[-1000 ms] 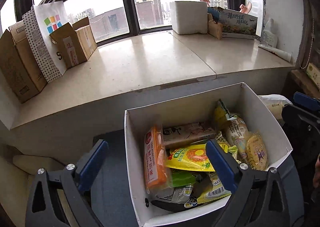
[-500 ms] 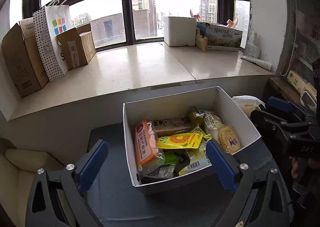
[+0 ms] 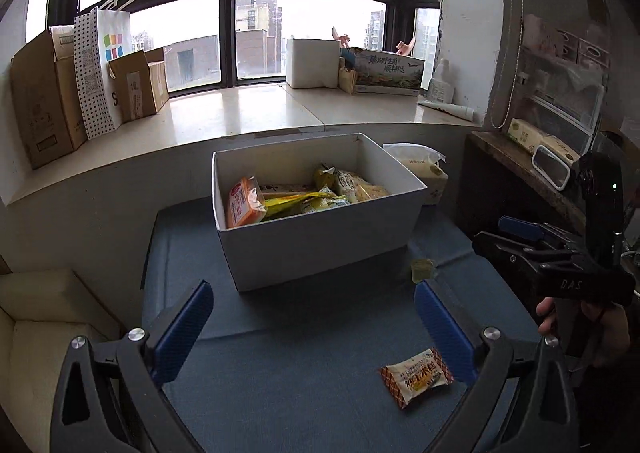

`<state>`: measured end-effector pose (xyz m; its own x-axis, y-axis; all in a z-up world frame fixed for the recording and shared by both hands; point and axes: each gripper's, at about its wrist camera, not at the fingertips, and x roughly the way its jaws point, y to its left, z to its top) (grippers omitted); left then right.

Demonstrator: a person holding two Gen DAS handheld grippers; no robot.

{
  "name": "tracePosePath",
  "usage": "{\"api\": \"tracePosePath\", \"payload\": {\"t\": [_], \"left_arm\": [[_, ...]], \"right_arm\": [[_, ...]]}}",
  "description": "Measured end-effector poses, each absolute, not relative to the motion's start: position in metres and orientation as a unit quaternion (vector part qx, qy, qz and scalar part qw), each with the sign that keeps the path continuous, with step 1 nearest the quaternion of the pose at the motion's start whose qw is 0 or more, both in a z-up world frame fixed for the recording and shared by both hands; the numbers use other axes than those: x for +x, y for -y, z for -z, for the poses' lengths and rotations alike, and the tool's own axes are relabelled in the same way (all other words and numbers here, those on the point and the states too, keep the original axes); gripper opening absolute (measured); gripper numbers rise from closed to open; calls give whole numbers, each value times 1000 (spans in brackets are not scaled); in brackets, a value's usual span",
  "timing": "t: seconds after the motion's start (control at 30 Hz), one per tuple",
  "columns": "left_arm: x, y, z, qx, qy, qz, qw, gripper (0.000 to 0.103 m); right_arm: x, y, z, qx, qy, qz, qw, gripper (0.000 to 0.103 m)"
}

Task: Organize snacks
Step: 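Withdraw both grippers from the box toward the jelly cup and corn cake packet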

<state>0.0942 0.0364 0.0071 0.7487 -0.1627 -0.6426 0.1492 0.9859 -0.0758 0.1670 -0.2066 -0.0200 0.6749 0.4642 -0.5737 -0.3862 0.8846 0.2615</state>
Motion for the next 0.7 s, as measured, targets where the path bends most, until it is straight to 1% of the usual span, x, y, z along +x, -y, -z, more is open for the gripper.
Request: {"api": "tracePosePath", "payload": {"t": [0.23, 0.4, 0.7], "left_arm": [[64, -38, 35, -58, -381, 62, 920, 103], [52, -42, 49, -67, -392, 49, 916, 103], [49, -40, 65, -77, -405, 48, 910, 103]], "right_arm": [[147, 223, 87, 88, -388, -207, 894, 103], [159, 223, 102, 51, -399, -171, 900, 103], [217, 212, 130, 8, -432, -151, 889, 103]]}}
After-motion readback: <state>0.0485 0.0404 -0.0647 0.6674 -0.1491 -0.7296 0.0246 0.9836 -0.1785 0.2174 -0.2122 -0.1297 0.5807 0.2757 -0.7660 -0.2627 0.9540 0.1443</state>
